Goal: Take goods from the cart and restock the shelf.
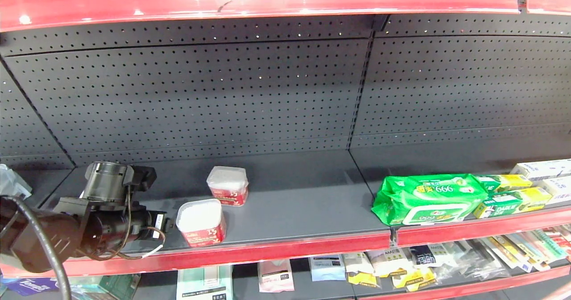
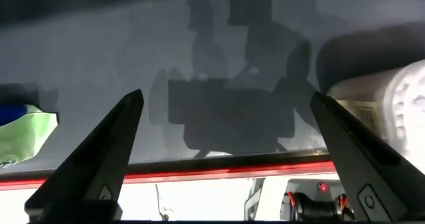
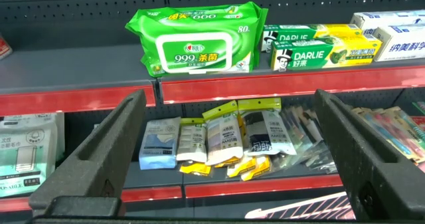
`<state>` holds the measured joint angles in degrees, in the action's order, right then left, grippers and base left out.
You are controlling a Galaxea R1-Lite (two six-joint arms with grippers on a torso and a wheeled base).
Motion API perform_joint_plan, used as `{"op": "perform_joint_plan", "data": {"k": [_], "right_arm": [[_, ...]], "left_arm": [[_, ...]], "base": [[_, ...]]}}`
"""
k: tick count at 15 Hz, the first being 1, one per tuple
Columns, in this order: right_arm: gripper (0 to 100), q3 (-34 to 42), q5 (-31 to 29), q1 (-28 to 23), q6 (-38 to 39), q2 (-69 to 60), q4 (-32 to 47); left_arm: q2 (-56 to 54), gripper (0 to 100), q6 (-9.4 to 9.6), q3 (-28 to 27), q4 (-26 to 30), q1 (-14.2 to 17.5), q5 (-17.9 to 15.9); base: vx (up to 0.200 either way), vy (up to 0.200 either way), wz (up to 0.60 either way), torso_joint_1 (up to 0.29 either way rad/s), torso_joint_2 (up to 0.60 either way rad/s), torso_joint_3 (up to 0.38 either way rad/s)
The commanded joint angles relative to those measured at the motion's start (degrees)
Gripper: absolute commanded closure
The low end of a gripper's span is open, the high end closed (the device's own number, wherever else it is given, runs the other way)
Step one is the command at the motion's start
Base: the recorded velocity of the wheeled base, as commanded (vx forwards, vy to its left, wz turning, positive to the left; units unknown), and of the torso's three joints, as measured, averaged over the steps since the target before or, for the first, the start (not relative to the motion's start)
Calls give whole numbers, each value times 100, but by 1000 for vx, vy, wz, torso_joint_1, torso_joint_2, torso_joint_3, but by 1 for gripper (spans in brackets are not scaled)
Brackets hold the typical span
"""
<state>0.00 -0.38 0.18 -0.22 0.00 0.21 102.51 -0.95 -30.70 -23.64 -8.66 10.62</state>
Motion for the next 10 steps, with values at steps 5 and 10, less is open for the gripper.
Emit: {"op": "perform_joint_plan", "data": {"k": [5,10], "right_arm": [[0,0,3,-1,-4,9,-3],[0,0,-6,-1,-4,9,6]], "left_arm": [[129,0,16,-112,-27,-22,2],[243,0,16,-367,-44,-92,46]], "base": [[0,0,0,0,0,0],[0,0,0,0,0,0]]}}
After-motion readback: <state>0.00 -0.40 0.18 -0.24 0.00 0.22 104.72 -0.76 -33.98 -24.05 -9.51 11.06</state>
